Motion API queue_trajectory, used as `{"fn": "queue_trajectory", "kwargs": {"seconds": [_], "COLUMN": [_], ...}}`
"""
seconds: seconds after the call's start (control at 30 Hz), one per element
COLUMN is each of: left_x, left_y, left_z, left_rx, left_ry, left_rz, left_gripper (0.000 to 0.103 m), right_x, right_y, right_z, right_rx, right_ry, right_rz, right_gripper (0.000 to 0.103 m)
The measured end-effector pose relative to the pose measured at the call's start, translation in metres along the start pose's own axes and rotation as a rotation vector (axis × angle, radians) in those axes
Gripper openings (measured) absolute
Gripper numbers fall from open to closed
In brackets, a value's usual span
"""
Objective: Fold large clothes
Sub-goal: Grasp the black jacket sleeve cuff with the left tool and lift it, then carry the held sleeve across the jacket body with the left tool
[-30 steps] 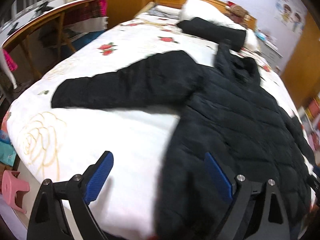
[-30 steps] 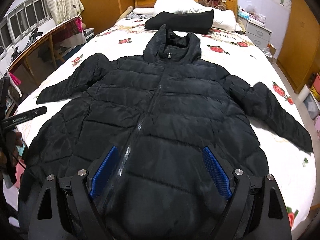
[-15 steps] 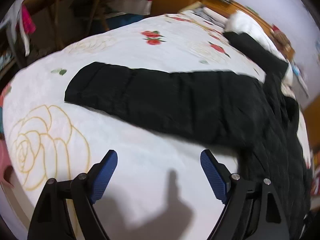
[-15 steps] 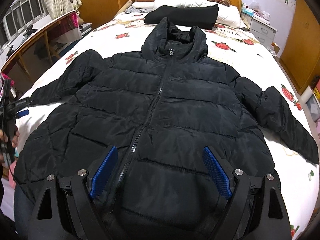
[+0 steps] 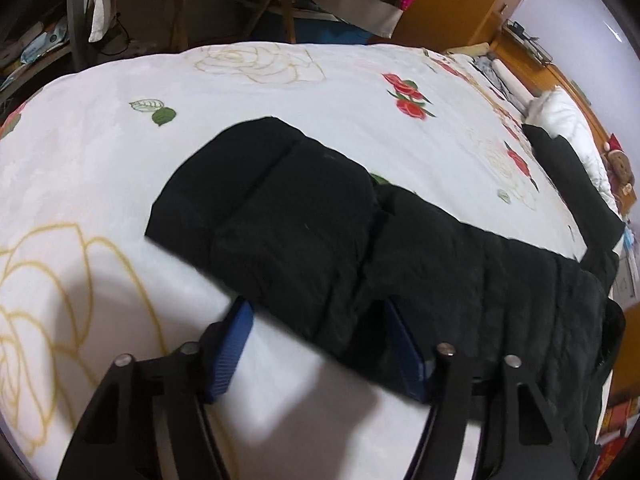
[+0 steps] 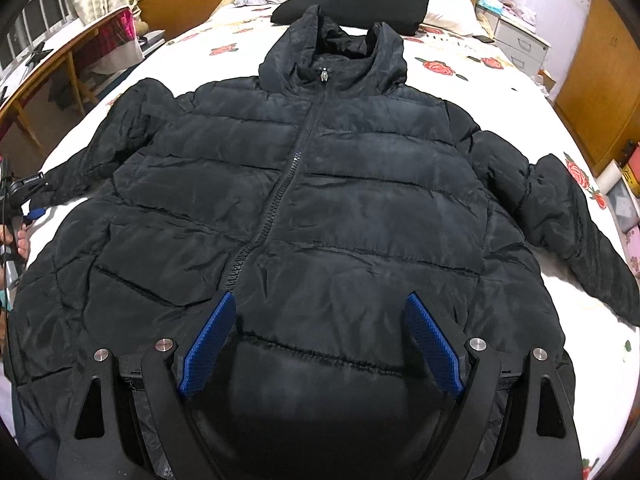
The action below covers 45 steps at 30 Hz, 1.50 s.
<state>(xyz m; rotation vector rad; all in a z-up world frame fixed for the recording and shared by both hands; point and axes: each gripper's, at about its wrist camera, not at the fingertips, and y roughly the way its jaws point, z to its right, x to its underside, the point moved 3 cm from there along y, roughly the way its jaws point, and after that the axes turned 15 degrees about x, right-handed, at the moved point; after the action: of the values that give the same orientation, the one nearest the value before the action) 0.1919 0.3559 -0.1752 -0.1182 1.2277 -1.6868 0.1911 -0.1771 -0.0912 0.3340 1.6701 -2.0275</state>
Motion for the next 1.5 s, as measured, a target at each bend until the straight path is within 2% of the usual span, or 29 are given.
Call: {"fn": "queue_trajectory", "kwargs": {"seconds": [0.1,0.17,0.2,0.27,0.37,0.57,0.77,0.97,1.13,1.27,1.5], "left_x": [-0.005,-0.007,-0.009,-0.012,-0.015,-0.030,-0.036,-0.017,0.016,0.052,0.138], "left_y": [0.006,0.006,0.006,0.003,-0.009,-0.052,-0.110,-0.158,-0.174,-0.167,-0.116], "left_z": [0.000,-0.001,-0.001,0.002,0.014,0.055,0.121,0.204,0.274,0.325,0.396], "left_rx": [-0.023,-0.012,-0.010,-0.007,-0.002,0.066,0.190,0.326,0.431,0.505,0.588], "left_ry": [0.020,0.026,0.030,0.046,0.095,0.175,0.281,0.418,0.527,0.596,0.693], "left_rz": [0.010,0.012,0.012,0.012,0.032,0.095,0.147,0.151,0.111,0.044,-0.138], "left_gripper": [0.048,0.026,0.019,0.010,0.007,0.007,0.007,0.007,0.007,0.007,0.007], "right_x": [0.000,0.001,0.001,0.001,0.001,0.002,0.006,0.014,0.025,0.034,0.046], "right_y": [0.005,0.007,0.007,0.007,0.002,-0.013,-0.034,-0.054,-0.066,-0.069,-0.057], "right_z": [-0.001,-0.002,-0.002,-0.001,0.002,0.011,0.027,0.045,0.065,0.082,0.115], "right_rx": [0.002,0.002,0.002,0.001,0.004,0.009,0.001,-0.021,-0.044,-0.047,-0.025], "right_ry": [-0.003,-0.003,-0.003,-0.003,0.002,0.026,0.069,0.119,0.176,0.214,0.280], "right_rz": [-0.010,-0.013,-0.014,-0.012,-0.002,0.024,0.054,0.085,0.102,0.111,0.091], "right_gripper": [0.087,0.087,0.087,0.087,0.087,0.087,0.087,0.087,0.087,0.087,0.087]}}
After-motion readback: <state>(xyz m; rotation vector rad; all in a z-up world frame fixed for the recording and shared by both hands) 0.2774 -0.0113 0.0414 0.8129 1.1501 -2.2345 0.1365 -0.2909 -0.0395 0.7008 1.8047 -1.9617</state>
